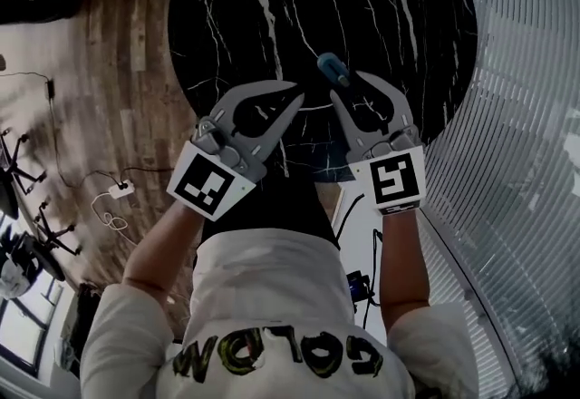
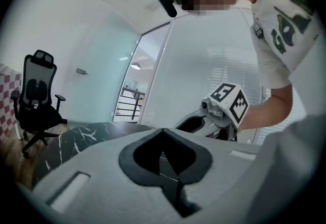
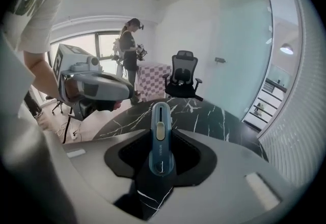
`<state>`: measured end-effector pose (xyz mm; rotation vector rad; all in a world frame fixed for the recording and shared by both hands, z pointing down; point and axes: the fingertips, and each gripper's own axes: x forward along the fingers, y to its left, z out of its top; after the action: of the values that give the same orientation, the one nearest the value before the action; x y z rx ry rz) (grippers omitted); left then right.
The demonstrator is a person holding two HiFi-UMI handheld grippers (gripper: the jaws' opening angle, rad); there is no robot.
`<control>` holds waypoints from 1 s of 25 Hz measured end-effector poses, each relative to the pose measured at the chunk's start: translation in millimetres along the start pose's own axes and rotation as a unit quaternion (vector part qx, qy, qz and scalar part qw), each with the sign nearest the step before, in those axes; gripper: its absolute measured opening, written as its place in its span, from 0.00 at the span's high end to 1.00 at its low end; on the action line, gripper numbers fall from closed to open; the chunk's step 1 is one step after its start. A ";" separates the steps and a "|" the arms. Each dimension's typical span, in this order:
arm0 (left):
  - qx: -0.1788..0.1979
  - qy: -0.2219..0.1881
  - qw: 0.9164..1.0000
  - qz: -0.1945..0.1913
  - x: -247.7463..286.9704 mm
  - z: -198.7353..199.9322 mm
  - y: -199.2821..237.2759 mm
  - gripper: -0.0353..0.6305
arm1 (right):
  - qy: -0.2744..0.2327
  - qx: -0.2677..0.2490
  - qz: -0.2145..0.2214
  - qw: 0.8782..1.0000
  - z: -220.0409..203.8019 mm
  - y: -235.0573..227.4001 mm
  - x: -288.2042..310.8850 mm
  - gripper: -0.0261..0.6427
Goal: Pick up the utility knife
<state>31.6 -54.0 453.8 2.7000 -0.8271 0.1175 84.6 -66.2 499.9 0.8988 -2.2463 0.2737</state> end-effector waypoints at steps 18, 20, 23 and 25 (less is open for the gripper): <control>0.017 -0.076 0.997 -0.016 -54.0 154.8 -87.5 0.94 | -0.200 0.016 -0.064 0.978 144.6 35.2 -162.3 0.77; 0.016 -0.075 0.997 -0.015 -59.0 162.7 -94.0 0.94 | -0.220 0.029 -0.071 0.973 153.9 38.0 -176.7 0.76; 0.016 -0.070 0.997 -0.009 -66.3 172.8 -100.9 0.94 | -0.246 0.044 -0.083 0.965 164.8 38.8 -197.3 0.76; 0.016 -0.074 0.997 -0.006 -71.0 182.9 -106.7 0.94 | -0.253 0.051 -0.090 0.962 167.2 39.0 -211.4 0.76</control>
<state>29.9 8.8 239.4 2.7694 -0.8569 -0.0731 80.5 3.3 236.6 1.3426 -2.6029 0.0792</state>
